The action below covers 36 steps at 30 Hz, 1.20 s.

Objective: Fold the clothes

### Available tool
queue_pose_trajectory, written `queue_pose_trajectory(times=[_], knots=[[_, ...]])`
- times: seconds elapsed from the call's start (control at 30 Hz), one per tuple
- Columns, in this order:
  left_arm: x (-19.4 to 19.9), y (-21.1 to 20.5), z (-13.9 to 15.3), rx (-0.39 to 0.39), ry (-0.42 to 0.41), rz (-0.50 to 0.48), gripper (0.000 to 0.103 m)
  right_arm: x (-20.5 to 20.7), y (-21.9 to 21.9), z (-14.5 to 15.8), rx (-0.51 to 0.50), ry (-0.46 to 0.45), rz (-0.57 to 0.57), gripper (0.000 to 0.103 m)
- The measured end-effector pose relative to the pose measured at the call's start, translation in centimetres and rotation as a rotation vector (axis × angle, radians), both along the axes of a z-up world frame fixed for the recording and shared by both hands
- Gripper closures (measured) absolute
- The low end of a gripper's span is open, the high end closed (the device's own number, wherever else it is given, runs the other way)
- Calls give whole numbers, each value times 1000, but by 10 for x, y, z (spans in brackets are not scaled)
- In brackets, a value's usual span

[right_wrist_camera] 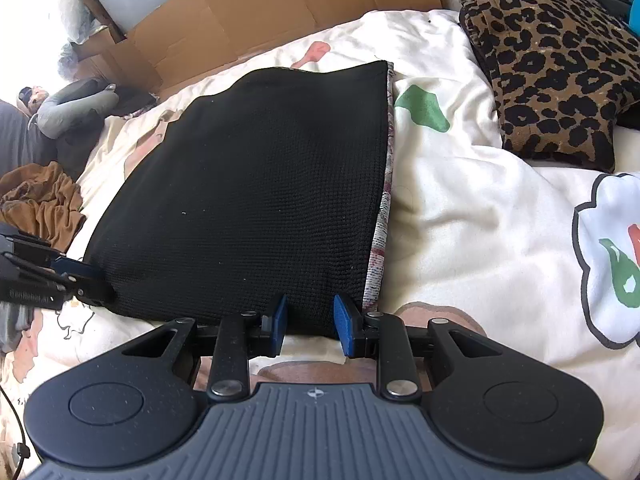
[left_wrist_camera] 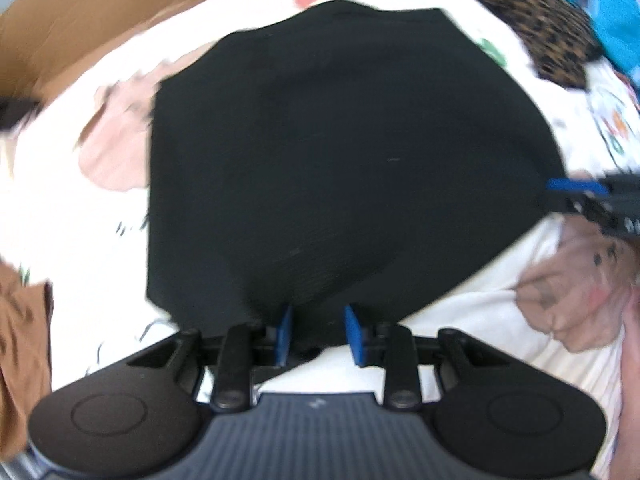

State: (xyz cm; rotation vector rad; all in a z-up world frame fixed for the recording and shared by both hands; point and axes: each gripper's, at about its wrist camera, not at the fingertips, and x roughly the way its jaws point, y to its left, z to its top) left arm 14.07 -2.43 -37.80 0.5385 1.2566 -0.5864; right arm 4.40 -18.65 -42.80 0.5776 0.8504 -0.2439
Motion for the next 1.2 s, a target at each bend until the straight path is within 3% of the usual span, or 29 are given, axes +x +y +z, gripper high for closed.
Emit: queue_pose_trajectory(times=[0.2, 0.4, 0.77, 1.07, 1.2], knots=[[10, 30, 5, -15, 0, 102, 64, -2, -4, 0, 23, 3, -7, 73], [22, 55, 7, 5, -25, 179, 67, -3, -6, -1, 28, 8, -9, 75], [32, 84, 24, -106, -39, 303, 67, -8, -4, 3, 18, 56, 1, 75], [14, 88, 13, -98, -31, 254, 66, -32, -26, 0, 226, 3, -147, 72], [11, 101, 7, -142, -8, 296, 66, -41, -34, -5, 330, -28, -204, 71]])
